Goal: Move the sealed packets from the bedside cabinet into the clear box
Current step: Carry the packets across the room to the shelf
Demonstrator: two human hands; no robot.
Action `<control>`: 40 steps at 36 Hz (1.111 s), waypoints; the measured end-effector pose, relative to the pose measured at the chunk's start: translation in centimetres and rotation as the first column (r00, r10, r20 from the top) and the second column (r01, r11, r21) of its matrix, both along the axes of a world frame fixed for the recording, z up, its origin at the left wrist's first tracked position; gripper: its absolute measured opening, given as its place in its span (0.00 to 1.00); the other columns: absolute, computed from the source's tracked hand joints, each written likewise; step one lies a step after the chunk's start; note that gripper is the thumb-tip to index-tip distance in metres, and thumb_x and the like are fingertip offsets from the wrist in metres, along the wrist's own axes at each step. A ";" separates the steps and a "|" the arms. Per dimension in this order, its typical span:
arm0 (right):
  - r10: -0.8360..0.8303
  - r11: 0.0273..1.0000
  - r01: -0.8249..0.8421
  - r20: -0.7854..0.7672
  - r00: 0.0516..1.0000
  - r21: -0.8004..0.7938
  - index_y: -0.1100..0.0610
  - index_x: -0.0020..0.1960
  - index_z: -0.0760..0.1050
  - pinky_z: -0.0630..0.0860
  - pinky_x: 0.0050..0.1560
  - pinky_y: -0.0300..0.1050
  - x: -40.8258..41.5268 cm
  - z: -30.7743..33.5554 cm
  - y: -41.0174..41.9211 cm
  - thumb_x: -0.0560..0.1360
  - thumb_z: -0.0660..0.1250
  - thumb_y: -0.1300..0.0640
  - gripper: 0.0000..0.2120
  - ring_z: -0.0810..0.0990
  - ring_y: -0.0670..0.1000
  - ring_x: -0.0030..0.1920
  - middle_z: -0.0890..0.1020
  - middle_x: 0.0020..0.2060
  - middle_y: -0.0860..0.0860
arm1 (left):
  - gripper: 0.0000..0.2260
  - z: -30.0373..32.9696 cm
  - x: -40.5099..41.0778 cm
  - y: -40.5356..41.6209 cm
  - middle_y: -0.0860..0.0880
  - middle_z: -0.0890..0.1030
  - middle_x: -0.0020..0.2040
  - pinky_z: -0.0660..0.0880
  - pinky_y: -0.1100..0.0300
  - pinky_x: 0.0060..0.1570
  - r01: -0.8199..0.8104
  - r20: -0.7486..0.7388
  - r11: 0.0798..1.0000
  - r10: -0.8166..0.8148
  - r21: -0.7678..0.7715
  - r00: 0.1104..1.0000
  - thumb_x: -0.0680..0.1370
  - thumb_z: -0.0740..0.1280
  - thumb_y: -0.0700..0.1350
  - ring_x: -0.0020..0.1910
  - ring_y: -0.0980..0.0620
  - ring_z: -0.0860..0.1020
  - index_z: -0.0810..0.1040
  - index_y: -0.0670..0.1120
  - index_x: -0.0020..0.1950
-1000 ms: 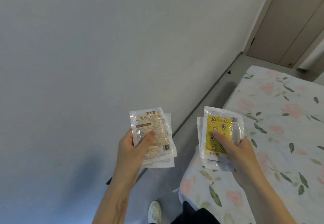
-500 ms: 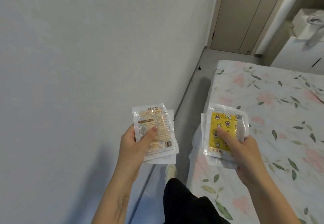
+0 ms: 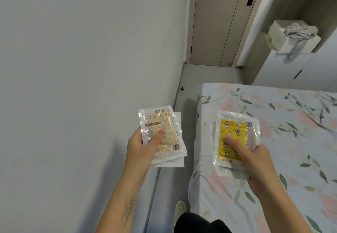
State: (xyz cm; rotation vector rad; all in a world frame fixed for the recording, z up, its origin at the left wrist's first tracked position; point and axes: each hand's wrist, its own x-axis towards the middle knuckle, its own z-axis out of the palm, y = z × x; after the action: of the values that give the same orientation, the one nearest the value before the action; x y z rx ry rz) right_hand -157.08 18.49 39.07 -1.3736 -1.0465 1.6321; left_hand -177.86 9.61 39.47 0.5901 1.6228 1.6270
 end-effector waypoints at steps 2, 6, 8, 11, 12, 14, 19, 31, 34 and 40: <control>0.012 1.000 -0.012 0.002 1.000 0.019 0.57 0.49 0.81 0.79 0.27 0.41 -1.1 0.8 3.4 0.71 0.72 0.57 0.07 0.85 0.50 0.34 0.86 0.37 0.51 | 0.07 0.6 -1.2 3.8 0.52 0.86 0.45 0.81 0.58 0.43 0.011 -0.009 1.000 -0.011 -0.004 1.000 0.73 0.70 0.42 0.45 0.51 0.85 0.81 0.48 0.50; 0.009 1.000 -0.009 0.014 1.000 0.027 0.57 0.48 0.81 0.77 0.26 0.40 -3.0 1.9 9.2 0.72 0.72 0.57 0.06 0.85 0.49 0.32 0.86 0.36 0.51 | 0.07 1.5 -3.1 10.1 0.52 0.86 0.45 0.81 0.55 0.46 0.027 -0.017 1.000 -0.027 -0.005 0.999 0.73 0.70 0.43 0.45 0.52 0.84 0.80 0.49 0.50; 0.002 0.999 -0.002 0.007 1.000 0.033 0.56 0.49 0.81 0.79 0.30 0.42 -3.7 2.1 11.6 0.71 0.71 0.58 0.07 0.86 0.50 0.36 0.86 0.38 0.51 | 0.07 1.8 -3.9 12.7 0.52 0.86 0.45 0.80 0.54 0.47 0.029 -0.015 1.000 -0.030 -0.002 0.999 0.73 0.71 0.43 0.45 0.52 0.84 0.81 0.49 0.50; -0.017 0.999 0.018 -0.017 1.000 0.046 0.54 0.48 0.81 0.80 0.31 0.44 -4.6 2.4 14.9 0.72 0.71 0.58 0.05 0.86 0.50 0.36 0.86 0.38 0.50 | 0.07 2.1 -5.0 16.4 0.51 0.86 0.46 0.80 0.51 0.49 0.045 -0.008 0.999 -0.045 0.000 0.999 0.73 0.71 0.43 0.45 0.51 0.84 0.81 0.49 0.50; -0.024 0.998 0.025 -0.021 0.999 0.051 0.53 0.47 0.80 0.81 0.32 0.44 -4.9 2.3 16.0 0.72 0.71 0.58 0.05 0.86 0.50 0.36 0.86 0.38 0.49 | 0.07 2.2 -5.3 17.7 0.51 0.86 0.46 0.80 0.50 0.49 0.052 -0.010 0.999 -0.052 0.002 0.999 0.73 0.71 0.43 0.46 0.50 0.84 0.81 0.48 0.51; -0.038 0.998 0.040 -0.026 0.999 0.051 0.54 0.48 0.80 0.80 0.32 0.44 -5.3 2.4 18.2 0.72 0.70 0.59 0.05 0.85 0.49 0.36 0.86 0.38 0.49 | 0.07 2.3 -6.0 20.3 0.51 0.86 0.46 0.80 0.49 0.50 0.064 -0.013 0.998 -0.064 0.005 0.998 0.73 0.71 0.42 0.46 0.50 0.84 0.81 0.49 0.51; -0.071 0.997 0.072 -0.016 0.997 0.037 0.55 0.51 0.80 0.81 0.36 0.46 -6.6 1.9 24.7 0.72 0.70 0.58 0.08 0.86 0.50 0.38 0.86 0.40 0.50 | 0.08 1.9 -8.1 27.3 0.51 0.86 0.46 0.79 0.48 0.52 0.086 -0.003 0.996 -0.086 0.014 0.996 0.72 0.71 0.43 0.47 0.50 0.84 0.81 0.49 0.50; -0.105 0.992 0.104 0.015 0.994 0.077 0.53 0.49 0.80 0.80 0.39 0.46 -14.6 1.4 45.4 0.72 0.71 0.56 0.07 0.86 0.50 0.37 0.86 0.38 0.49 | 0.07 1.0 -16.3 48.0 0.51 0.86 0.46 0.80 0.52 0.47 0.096 0.009 0.994 -0.096 0.051 0.995 0.74 0.70 0.41 0.46 0.50 0.84 0.81 0.50 0.50; -0.109 0.991 0.108 -0.002 0.994 0.081 0.53 0.49 0.80 0.81 0.39 0.47 -17.0 2.1 51.1 0.72 0.71 0.56 0.07 0.86 0.49 0.37 0.86 0.38 0.48 | 0.06 1.6 -18.4 53.4 0.52 0.86 0.45 0.80 0.54 0.45 0.096 0.006 0.993 -0.097 0.070 0.995 0.74 0.70 0.41 0.46 0.51 0.84 0.81 0.51 0.49; -0.104 0.991 0.105 -0.019 0.994 0.084 0.53 0.51 0.80 0.80 0.39 0.48 -20.7 3.1 60.4 0.71 0.71 0.55 0.09 0.86 0.51 0.40 0.86 0.40 0.50 | 0.07 3.3 -21.6 62.9 0.52 0.86 0.43 0.80 0.62 0.38 0.103 0.006 0.987 -0.105 0.122 0.994 0.74 0.69 0.39 0.43 0.53 0.85 0.81 0.50 0.47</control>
State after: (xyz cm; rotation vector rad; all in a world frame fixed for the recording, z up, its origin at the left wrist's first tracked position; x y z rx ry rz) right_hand -177.79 78.84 42.18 -1.3359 -1.0067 1.5027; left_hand -199.48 72.48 42.76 0.7139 1.4665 1.6567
